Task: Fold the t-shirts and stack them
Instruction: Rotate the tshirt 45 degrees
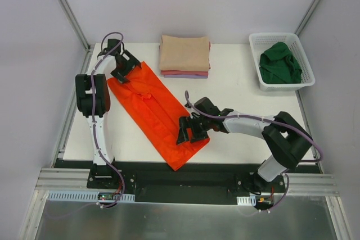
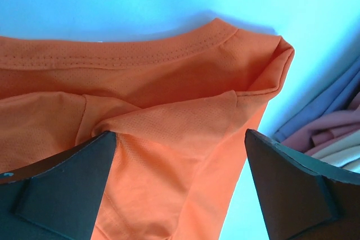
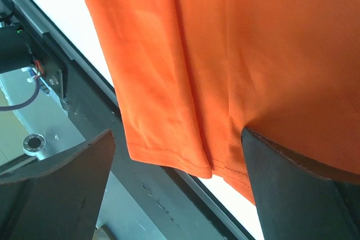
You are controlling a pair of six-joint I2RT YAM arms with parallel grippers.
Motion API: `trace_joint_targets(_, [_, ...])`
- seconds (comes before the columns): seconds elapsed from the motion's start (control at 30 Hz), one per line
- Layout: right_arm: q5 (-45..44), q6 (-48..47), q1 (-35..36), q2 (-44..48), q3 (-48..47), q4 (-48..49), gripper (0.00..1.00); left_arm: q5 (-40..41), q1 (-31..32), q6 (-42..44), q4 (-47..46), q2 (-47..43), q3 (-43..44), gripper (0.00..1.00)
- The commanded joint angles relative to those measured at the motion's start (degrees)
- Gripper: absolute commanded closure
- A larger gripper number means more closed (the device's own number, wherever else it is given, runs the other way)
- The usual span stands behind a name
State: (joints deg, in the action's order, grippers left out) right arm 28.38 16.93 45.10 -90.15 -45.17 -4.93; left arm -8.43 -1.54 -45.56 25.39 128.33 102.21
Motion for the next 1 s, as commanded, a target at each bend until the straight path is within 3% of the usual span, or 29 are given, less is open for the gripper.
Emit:
trace_joint_targets(0.0, [-0.3, 3.0, 3.4, -3.6, -6.2, 2.6, 0.04, 3.7, -1.8, 3.1, 6.1, 4.8, 5.6, 0.01])
trace_joint_targets(0.17, [-8.0, 2.0, 3.7, 1.7, -7.6, -0.3, 0.04, -3.9, -1.7, 11.2, 7.6, 7.4, 18.2, 0.01])
trace_joint_targets(0.33, [-18.0, 3.2, 2.8, 14.8, -1.9, -2.1, 0.04, -5.4, -0.4, 17.4, 9.0, -3.8, 18.4, 0.01])
trace_joint_targets(0.53, [-19.2, 7.7, -1.4, 26.2, 7.9, -1.1, 0.04, 1.6, 9.5, 23.7, 9.3, -29.5, -5.2, 0.01])
trace_joint_targets(0.7, [-19.0, 8.8, -3.4, 30.6, 12.2, -3.1, 0.04, 8.1, 28.7, 16.4, 5.1, -51.3, -33.9, 0.01])
trace_joint_targets(0.77, [-18.3, 9.3, -4.4, 30.9, 12.9, -4.6, 0.04, 15.6, 37.7, 12.4, 4.8, -58.0, -42.5, 0.01])
trace_joint_targets(0.83, [-18.0, 10.1, -5.2, 31.1, 13.7, -5.0, 0.02, 20.0, 47.5, 10.3, 4.8, -63.2, -48.7, 0.01])
trace_joint_targets(0.97, [-15.6, 10.1, -5.6, 29.8, 13.6, -4.9, 0.01, 18.1, 60.7, 7.2, 6.4, -65.2, -55.8, 0.01])
